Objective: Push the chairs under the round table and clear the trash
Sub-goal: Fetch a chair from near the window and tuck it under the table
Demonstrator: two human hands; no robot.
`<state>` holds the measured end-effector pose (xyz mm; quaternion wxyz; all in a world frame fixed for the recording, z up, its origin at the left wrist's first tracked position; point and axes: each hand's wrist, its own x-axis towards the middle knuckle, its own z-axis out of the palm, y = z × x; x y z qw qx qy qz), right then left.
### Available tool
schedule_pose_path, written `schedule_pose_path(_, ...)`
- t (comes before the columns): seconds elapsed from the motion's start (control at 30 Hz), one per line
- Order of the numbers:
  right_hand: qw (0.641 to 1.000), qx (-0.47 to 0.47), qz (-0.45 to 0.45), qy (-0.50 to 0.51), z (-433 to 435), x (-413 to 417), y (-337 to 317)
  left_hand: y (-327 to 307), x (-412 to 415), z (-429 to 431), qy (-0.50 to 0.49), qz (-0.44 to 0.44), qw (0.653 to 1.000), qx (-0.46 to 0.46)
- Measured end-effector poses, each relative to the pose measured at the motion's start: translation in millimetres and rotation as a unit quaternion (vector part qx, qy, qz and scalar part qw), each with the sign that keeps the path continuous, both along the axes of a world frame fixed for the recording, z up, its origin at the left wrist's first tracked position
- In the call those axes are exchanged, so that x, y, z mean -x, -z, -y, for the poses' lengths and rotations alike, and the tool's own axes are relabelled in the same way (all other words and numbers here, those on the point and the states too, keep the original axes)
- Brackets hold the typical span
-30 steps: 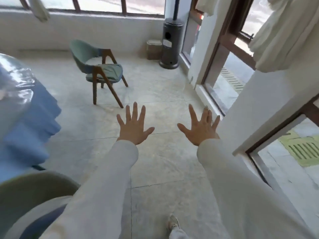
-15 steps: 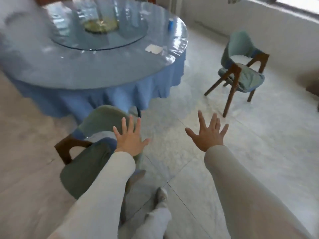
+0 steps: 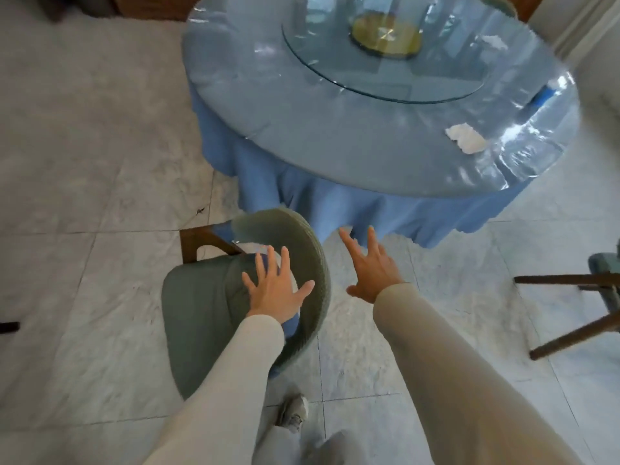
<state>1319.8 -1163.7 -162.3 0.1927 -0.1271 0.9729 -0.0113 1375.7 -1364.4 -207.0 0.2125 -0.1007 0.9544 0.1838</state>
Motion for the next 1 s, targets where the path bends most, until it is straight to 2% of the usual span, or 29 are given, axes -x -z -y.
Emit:
schedule_pose_path(0.13,0.989,-0.049,0.023,-0.135,10,61,18,19,7,-34,-0.141,0.056,0.985,-0.081)
schedule_pose_path(0.23,0.961,-0.099,0.028,-0.259,35,114,30,37,13,-58,-0.246,0.067,0.959,-0.12)
schedule_pose_path(0.3,0.934,-0.117,0.027,-0.336,55,143,42,46,23,-71,-0.333,0.064,0.929,-0.148)
schedule_pose_path(0.4,0.879,-0.106,0.008,-0.465,87,173,62,60,46,-97,-0.479,0.048,0.85,-0.212)
schedule_pose_path(0.5,0.802,-0.151,0.03,-0.578,107,183,74,68,72,-126,-0.555,0.061,0.781,-0.28)
schedule_pose_path(0.57,0.74,-0.198,0.028,-0.643,116,189,84,69,89,-140,-0.566,0.112,0.77,-0.272)
schedule_pose_path(0.67,0.692,-0.21,0.006,-0.691,118,199,102,78,107,-142,-0.598,0.106,0.764,-0.219)
schedule_pose_path(0.77,0.67,-0.18,-0.009,-0.72,116,209,114,97,111,-136,-0.634,0.064,0.75,-0.178)
schedule_pose_path(0.87,0.666,-0.159,-0.026,-0.728,116,216,125,99,121,-133,-0.669,0.047,0.728,-0.143)
schedule_pose_path(1.0,0.69,-0.139,-0.017,-0.71,114,212,129,106,120,-136,-0.652,0.026,0.749,-0.119)
